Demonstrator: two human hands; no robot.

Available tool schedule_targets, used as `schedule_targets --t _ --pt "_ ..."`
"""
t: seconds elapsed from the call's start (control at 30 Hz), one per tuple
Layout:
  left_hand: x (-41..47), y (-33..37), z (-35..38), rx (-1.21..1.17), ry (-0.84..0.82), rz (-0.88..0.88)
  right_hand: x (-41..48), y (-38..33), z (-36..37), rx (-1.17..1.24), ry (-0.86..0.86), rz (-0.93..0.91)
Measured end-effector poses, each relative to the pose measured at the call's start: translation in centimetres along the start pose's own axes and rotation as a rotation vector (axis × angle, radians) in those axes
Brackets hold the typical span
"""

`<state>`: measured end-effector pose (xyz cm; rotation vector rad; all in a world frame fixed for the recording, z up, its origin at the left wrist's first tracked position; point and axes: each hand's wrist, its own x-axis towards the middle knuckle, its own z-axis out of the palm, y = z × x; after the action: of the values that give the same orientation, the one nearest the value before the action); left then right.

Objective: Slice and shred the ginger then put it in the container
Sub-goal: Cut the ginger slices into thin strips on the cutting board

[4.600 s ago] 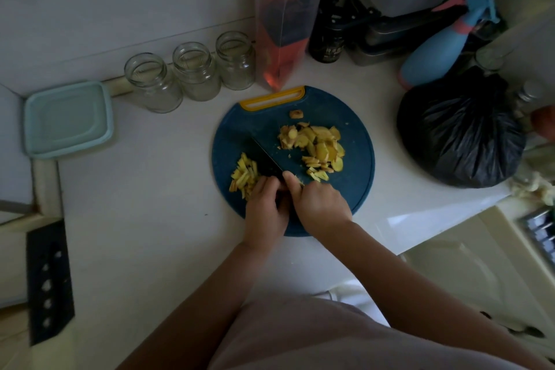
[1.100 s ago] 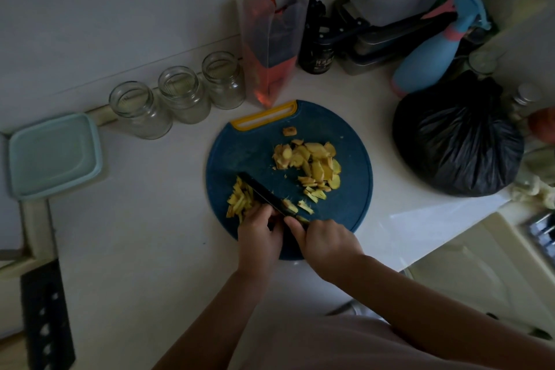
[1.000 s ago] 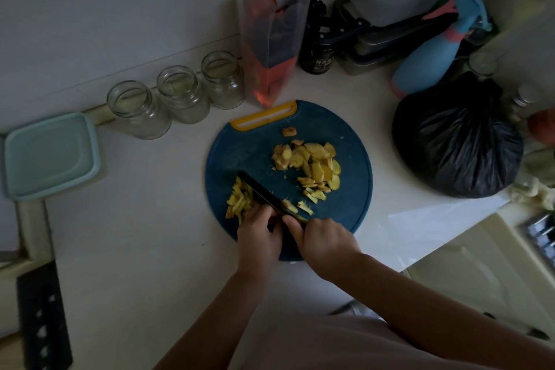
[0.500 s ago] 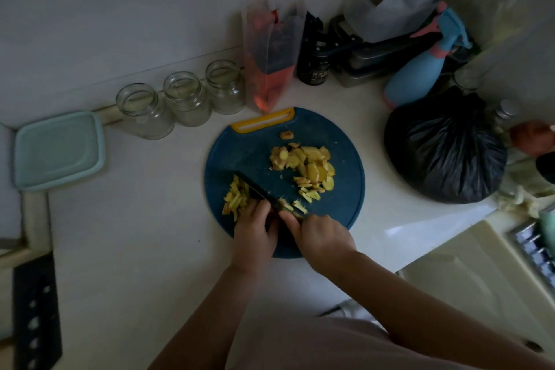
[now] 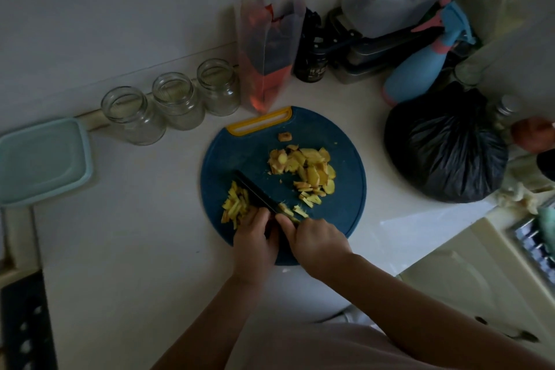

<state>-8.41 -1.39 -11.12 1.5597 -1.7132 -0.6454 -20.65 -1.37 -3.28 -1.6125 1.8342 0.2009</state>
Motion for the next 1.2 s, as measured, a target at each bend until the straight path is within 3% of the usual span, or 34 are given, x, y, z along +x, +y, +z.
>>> schedule_targets --t 0.7,0.93,1.2 --pt "0.3 0.8 -0.2 0.015 -0.007 -0.031 1.3 -0.3 0.1 0.06 0.029 0.017" --pt "0.4 1.5 0.0 -0.001 0.067 -0.068 0.8 0.2 0.3 0.048 0.076 -0.021" --pt "0.7 1.7 0.0 -0.033 0.082 -0.058 -1.2 4.1 -0.1 0.351 0.02 0.072"
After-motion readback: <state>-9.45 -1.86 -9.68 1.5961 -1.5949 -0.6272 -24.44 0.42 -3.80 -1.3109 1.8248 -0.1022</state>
